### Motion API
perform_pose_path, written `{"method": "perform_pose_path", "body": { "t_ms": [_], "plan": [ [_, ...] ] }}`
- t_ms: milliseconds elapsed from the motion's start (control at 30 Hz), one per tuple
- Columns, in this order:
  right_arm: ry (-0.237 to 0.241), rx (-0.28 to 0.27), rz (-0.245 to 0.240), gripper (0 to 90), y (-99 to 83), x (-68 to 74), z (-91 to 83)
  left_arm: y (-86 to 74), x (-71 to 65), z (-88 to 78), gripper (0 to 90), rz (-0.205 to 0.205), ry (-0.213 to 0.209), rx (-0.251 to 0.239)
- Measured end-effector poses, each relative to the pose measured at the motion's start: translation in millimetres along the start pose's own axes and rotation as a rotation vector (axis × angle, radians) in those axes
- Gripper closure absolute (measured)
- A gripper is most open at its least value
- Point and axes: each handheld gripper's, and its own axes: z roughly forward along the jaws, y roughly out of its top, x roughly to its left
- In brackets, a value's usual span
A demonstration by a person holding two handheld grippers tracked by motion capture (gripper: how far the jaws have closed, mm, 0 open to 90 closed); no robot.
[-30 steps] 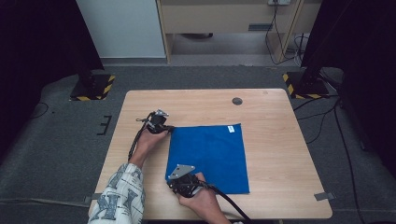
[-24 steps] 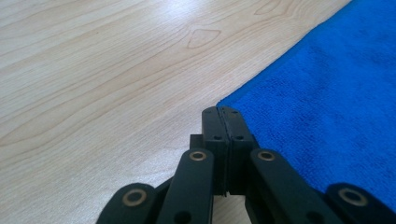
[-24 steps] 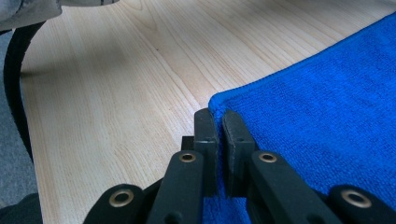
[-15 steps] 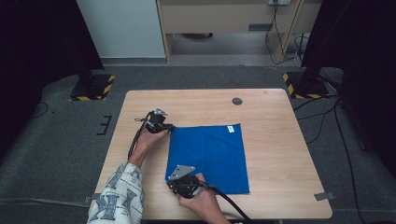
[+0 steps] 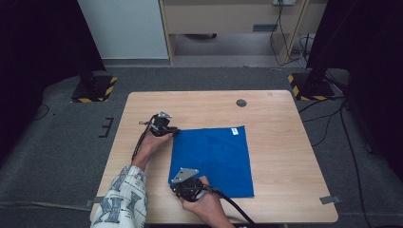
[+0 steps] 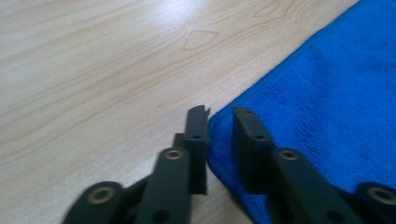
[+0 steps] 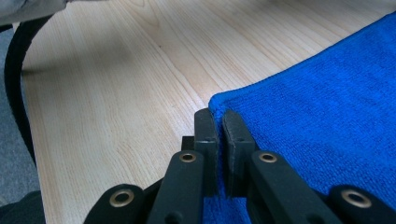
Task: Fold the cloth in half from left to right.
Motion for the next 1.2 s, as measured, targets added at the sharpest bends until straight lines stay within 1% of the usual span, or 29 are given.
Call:
{"method": "perform_pose_path", "body": {
  "t_ms": [100,167,233,333,433,500,600,733,800,867,1000,1067,1100,1200],
  "plan": [
    [0.0,-0.003,-0.002,86.5,-0.2,0.0,-0.4,-0.5,-1.4,0.2,88.6,-0.009,0.008,-0.003],
    [-0.002,-0.002,-0.003,86.5,-0.5,0.0,-1.1,0.8,-3.0,-0.3,89.2,-0.003,0.018,-0.002],
    [-0.007,-0.005,-0.005,86.6,-0.2,0.0,-2.6,2.5,-3.9,-2.7,89.4,-0.002,0.023,-0.01],
    [-0.013,-0.016,-0.002,86.8,1.4,0.1,-5.8,8.5,-4.9,-10.7,89.6,-0.007,0.026,-0.04],
    [-0.021,-0.034,0.004,87.0,3.7,0.9,-9.7,15.8,-7.5,-20.0,89.7,0.006,0.024,-0.057],
    [-0.029,-0.036,-0.004,87.1,4.5,2.1,-12.6,19.9,-9.4,-26.1,89.7,0.014,0.028,-0.066],
    [-0.037,-0.047,-0.007,87.1,6.1,2.7,-18.1,25.5,-12.0,-33.3,89.7,0.023,0.032,-0.059],
    [-0.054,-0.072,0.002,87.2,10.7,3.2,-27.5,33.9,-15.6,-42.3,89.8,0.033,0.035,-0.056],
    [-0.061,-0.077,-0.005,87.2,13.4,4.4,-31.7,37.4,-17.3,-45.5,89.8,0.031,0.038,-0.058],
    [-0.062,-0.086,-0.007,87.3,15.7,6.1,-35.0,39.0,-17.9,-48.2,89.8,0.028,0.039,-0.065],
    [-0.072,-0.097,-0.014,87.5,18.5,9.5,-38.8,39.2,-19.2,-51.1,89.8,0.03,0.036,-0.054],
    [-0.074,-0.107,-0.013,87.6,19.6,11.0,-40.4,40.4,-19.4,-53.7,89.8,0.02,0.038,-0.065],
    [-0.076,-0.111,-0.015,87.6,20.2,11.3,-41.0,41.6,-19.7,-55.2,89.8,0.021,0.042,-0.057],
    [-0.077,-0.127,-0.015,87.7,23.7,12.1,-44.0,47.1,-22.1,-60.1,89.8,0.034,0.051,-0.065]
  ]
}}
